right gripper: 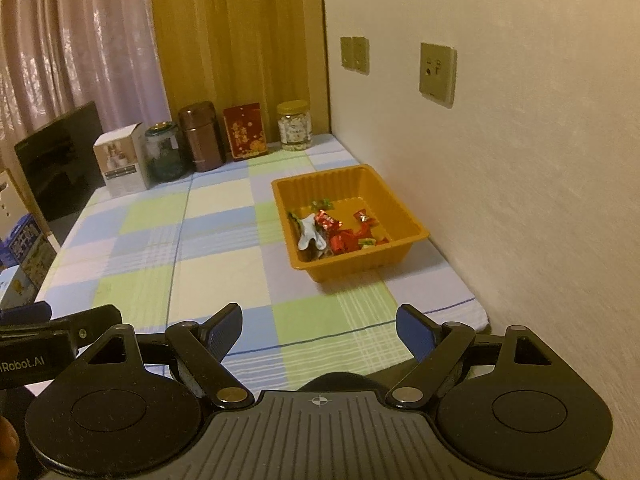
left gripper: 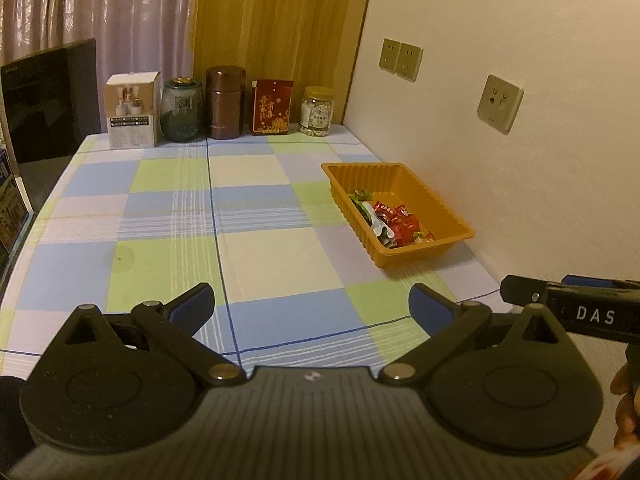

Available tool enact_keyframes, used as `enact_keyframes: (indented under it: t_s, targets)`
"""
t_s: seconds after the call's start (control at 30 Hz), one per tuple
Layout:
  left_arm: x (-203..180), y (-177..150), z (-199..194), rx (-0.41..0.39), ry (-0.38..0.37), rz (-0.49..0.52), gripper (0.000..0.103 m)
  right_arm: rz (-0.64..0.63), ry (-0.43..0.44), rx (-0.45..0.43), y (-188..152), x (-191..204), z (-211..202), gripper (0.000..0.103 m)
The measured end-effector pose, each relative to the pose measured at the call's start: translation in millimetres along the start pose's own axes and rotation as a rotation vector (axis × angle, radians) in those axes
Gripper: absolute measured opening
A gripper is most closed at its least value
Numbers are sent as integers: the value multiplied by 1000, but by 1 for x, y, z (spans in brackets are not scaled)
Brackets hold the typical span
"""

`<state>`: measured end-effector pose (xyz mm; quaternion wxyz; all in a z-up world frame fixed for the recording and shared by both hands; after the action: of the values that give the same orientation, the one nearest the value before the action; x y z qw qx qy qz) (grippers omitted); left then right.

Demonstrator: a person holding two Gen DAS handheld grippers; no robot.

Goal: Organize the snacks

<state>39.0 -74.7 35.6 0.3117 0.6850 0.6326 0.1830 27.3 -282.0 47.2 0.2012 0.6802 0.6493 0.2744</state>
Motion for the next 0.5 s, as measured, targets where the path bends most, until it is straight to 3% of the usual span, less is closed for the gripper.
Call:
enact_keyframes:
  t_s: [0.5]
  targets:
    - [-3,0,-7,-7,2,14,103,1,4,-10,-5,5,-8,84]
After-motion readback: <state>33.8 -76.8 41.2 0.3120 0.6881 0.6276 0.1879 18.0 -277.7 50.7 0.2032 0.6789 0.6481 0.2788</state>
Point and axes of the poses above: each gripper's, at about its wrist camera, not at the fingertips, and z roughly the way its jaws point, x to its left, y to its top, the point moved 4 cm from there along z, roughly the way its jaws point, and after that the axes turned 11 degrees about x, right-handed, at the moved point
